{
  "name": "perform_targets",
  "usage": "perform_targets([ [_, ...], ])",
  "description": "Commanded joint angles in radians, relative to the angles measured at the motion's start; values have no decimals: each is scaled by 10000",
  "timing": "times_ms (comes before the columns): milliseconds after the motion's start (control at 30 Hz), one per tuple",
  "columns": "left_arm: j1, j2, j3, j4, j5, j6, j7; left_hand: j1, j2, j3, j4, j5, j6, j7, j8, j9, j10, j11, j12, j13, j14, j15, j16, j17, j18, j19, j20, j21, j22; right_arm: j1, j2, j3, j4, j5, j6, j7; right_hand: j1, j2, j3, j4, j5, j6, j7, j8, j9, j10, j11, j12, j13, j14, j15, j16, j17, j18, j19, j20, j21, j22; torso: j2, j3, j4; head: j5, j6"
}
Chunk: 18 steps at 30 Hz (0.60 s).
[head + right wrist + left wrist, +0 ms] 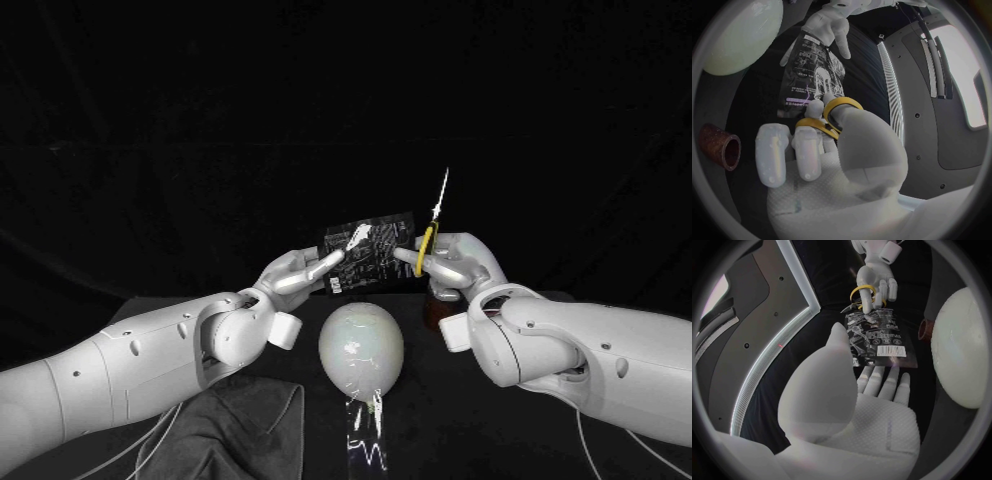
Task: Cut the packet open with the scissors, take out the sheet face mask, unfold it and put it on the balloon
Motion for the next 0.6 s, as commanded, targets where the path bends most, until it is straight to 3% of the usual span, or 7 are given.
perform_targets([
  [33,-2,92,26,37,187,699,337,100,18,62,-4,-15,-88,766,15,25,-2,145,3,-8,144,-73,48,39,-142,71,4,60,10,13,102,15,-23,-17,59,144,39,70,664,357,53,-48,-44,45,2236,2667,-1159,6525,-5,906,-96,55,2049,-29,374,-63,-65,2143,-4,3,-9,50,-27],
  [233,-2,182,46,21,183,767,354,192,140,130,-14,-17,22,943,110,101,147,337,48,6,421,-187,116,101,-127,576,3,181,79,11,259,13,-17,-55,192,81,39,70,664,357,53,-48,-44,45,2236,2667,-1159,6525,-5,906,-96,55,2049,-29,374,-63,-65,2143,-13,5,-16,49,-24],
  [367,1,226,56,14,151,826,274,342,307,282,-33,-20,273,1122,276,234,543,523,146,30,1236,-138,327,276,222,1580,-55,433,204,6,360,12,6,-89,255,55,36,58,673,348,53,-53,-43,46,2252,2667,-1158,6522,-6,905,-96,53,2045,-23,358,-63,-86,2132,-15,12,-7,42,-20],
  [500,17,305,59,-39,102,918,92,484,439,419,-50,-20,650,1212,489,409,1015,564,227,49,1911,-165,495,416,416,2408,-36,659,287,0,465,12,39,-116,306,22,36,58,673,348,53,-53,-43,46,2252,2667,-1158,6522,-6,905,-96,53,2045,-23,358,-63,-86,2132,-18,9,-3,59,13],
  [600,34,357,58,-81,59,926,-41,556,509,452,-61,-21,892,1225,618,507,1152,551,241,43,2200,-202,564,474,471,2595,-34,701,282,-3,517,11,86,-153,357,-13,33,51,680,342,53,-57,-42,46,2262,2666,-1158,6516,-11,907,-95,57,2055,-24,360,-63,-84,2133,-21,12,-7,44,22],
])
